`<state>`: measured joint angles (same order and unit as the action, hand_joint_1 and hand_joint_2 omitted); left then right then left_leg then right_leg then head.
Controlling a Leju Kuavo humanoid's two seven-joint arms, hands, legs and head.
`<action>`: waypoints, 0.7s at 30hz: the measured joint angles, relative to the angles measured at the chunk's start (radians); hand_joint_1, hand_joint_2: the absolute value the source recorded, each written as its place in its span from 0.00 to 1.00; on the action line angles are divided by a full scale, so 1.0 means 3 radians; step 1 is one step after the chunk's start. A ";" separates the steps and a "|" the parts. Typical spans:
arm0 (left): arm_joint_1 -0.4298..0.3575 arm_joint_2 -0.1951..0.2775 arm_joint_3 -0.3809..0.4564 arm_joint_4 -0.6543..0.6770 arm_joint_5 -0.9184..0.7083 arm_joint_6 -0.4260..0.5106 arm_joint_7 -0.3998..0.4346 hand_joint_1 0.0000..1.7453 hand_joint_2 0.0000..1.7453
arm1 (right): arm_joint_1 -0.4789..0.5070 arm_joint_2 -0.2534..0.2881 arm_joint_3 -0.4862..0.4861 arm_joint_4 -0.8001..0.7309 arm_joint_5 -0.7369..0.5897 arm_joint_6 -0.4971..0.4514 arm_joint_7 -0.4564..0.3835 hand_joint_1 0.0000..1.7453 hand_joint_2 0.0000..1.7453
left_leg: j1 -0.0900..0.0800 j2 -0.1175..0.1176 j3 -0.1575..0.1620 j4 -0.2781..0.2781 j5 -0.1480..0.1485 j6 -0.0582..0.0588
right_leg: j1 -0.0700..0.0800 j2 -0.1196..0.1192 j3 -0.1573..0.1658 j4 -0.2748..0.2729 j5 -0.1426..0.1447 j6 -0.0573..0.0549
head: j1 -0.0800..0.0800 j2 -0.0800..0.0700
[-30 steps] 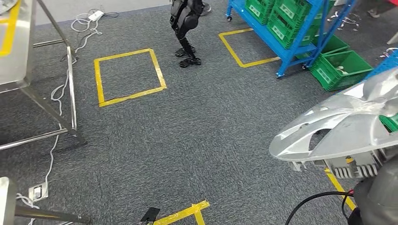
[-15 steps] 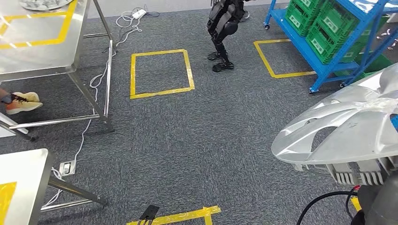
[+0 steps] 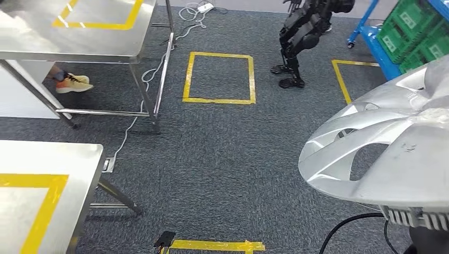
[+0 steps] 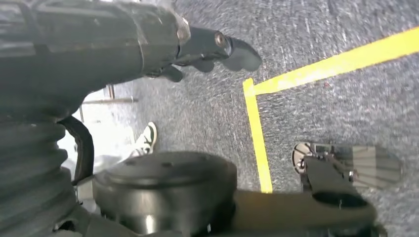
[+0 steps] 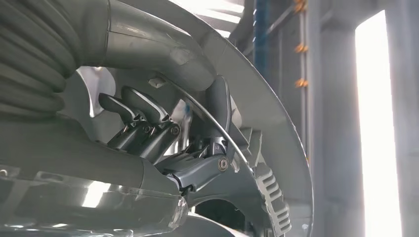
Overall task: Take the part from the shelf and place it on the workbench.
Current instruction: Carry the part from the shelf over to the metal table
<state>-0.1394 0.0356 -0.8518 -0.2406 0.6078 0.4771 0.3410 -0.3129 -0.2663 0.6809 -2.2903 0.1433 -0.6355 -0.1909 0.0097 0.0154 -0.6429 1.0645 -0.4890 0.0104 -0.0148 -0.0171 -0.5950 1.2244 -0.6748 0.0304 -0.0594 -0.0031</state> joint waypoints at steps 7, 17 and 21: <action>0.0026 0.0025 0.0006 0.0002 0.0088 0.0017 0.0000 0.00 1.00 | 0.0062 -0.0051 -0.0001 -0.0194 -0.0227 -0.0007 -0.0185 1.00 1.00 | -0.0043 -0.0365 0.0011 -0.0009 0.0029 0.0023 | 0.0123 0.0261 0.0118 -0.0535 0.0488 -0.0201 | 0.0003 0.0000; 0.0044 0.0038 0.0008 0.0002 0.0054 0.0024 0.0001 0.00 1.00 | 0.0121 -0.0133 -0.0094 -0.0378 -0.0532 0.0032 -0.0187 1.00 1.00 | -0.0050 -0.0027 -0.0098 0.0165 -0.0153 -0.0048 | 0.0113 0.0129 0.0284 -0.0895 0.0601 -0.0227 | 0.0007 0.0000; 0.0041 0.0066 0.0007 0.0001 -0.0013 0.0024 0.0001 0.00 1.00 | 0.0230 -0.0137 -0.0100 -0.0370 -0.0658 0.0078 -0.0270 1.00 1.00 | 0.0054 0.0000 -0.0081 0.0305 -0.0165 -0.0218 | 0.0039 0.0000 0.0262 -0.0813 0.0550 -0.0143 | 0.0005 0.0000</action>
<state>-0.1271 0.0553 -0.8498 -0.2402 0.6039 0.4842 0.3412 -0.2439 -0.3075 0.6509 -2.4013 -0.0542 -0.6121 -0.2721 0.0260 0.0154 -0.6671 1.1561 -0.5384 -0.0549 -0.0033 -0.0171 -0.5164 0.9805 -0.5096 -0.0125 -0.0579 -0.0031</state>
